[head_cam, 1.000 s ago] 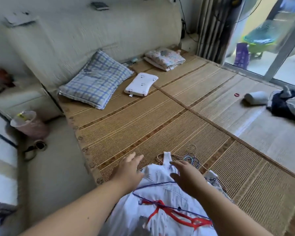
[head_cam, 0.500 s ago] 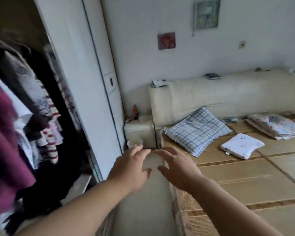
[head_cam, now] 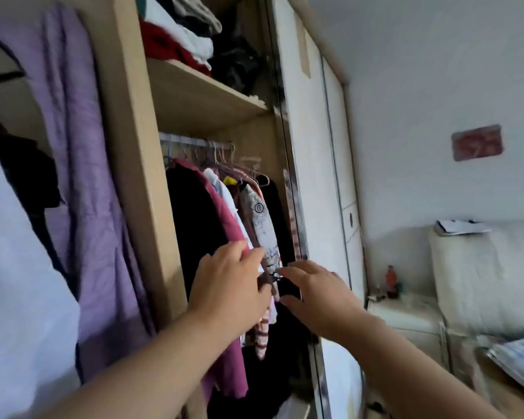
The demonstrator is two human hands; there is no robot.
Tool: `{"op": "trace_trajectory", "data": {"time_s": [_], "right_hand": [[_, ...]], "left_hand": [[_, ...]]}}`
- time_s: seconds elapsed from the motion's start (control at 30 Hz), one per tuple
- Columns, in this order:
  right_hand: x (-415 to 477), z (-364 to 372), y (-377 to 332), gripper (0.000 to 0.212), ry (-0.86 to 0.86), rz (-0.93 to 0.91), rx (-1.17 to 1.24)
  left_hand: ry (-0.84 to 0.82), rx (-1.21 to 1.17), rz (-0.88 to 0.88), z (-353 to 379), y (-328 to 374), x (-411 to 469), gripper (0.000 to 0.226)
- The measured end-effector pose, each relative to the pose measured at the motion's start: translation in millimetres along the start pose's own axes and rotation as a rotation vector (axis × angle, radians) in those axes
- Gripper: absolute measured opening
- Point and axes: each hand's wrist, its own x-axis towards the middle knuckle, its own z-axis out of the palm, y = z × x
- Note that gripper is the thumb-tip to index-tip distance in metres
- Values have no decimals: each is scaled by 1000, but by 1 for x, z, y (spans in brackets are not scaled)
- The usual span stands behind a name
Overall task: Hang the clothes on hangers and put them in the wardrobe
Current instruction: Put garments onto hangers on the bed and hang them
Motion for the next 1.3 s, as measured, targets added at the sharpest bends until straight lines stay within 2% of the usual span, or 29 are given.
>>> {"op": "trace_trajectory", "data": {"time_s": [0.1,0.37,0.47,0.57,0.7,0.8,0.9,1.03,1.13,1.3], "right_hand": [[54,-4,-10,51,52,-93,82],[185,-10,-14,54,83,-325,258],[232,-7,-17,53,64,-407,312],[276,-1,-26,42,56,-465,346],[322,9,-45,32,33,-523,313],[346,21,-60,28,48,-538,286],[367,44,-74,32,33,-498,259],[379,63,-87,34,-58,-309,452],[389,66,-91,36,-22,-270,487],[396,43,-92,27,83,-291,420]], "left_hand": [[112,210,-91,-24,-29,33,61],[326,508,-227,-63,-79,101,60],[423,563,-303,-82,-89,125,71],[512,593,-401,-92,-93,144,81],[597,626,-438,-87,-91,147,81],[618,650,-426,-87,-93,144,79],[675,626,-452,-87,-92,145,77],[712,616,-414,-83,-95,145,71],[717,564,-430,-83,-97,144,68],[676,715,-368,-84,-92,147,66]]}}
